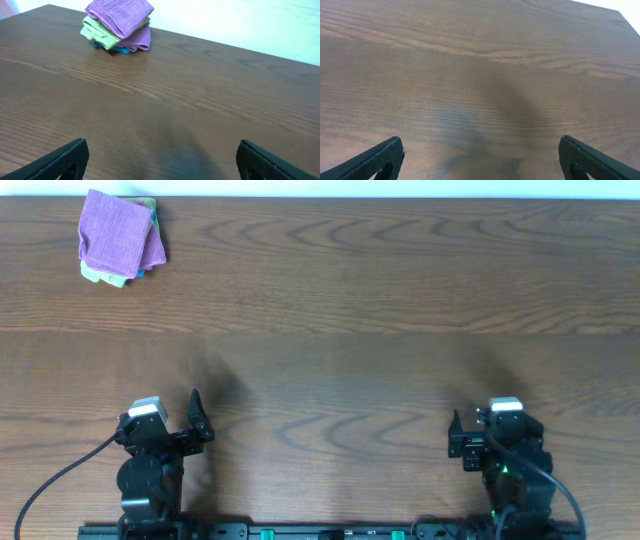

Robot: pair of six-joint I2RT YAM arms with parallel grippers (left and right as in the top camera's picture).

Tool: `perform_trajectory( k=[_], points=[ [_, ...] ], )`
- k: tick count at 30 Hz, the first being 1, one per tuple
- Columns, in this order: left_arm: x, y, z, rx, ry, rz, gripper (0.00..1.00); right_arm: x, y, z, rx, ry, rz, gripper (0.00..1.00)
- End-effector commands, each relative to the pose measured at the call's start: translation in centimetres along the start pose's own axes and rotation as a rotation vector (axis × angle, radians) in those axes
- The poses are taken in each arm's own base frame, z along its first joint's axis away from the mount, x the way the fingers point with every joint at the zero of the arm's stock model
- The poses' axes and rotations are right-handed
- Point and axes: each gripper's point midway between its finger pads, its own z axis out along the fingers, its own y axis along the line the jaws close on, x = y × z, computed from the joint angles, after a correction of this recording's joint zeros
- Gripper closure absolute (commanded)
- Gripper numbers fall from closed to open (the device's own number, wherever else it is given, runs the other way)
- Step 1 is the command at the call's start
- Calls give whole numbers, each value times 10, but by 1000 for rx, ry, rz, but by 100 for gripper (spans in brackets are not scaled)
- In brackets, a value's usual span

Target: Fold the cloth

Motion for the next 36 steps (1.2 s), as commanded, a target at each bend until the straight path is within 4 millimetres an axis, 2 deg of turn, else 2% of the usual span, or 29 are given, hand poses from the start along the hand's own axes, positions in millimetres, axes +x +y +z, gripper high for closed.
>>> perform_trajectory(
  k=[1,9,36],
  points=[
    [11,0,3,4,26,24,5,4,-3,2,23,-32,-4,1],
    [11,0,3,4,26,24,5,14,-1,7,23,-46,-2,1],
    [12,0,3,4,26,24,5,14,2,7,12,-47,-8,1]
  ],
)
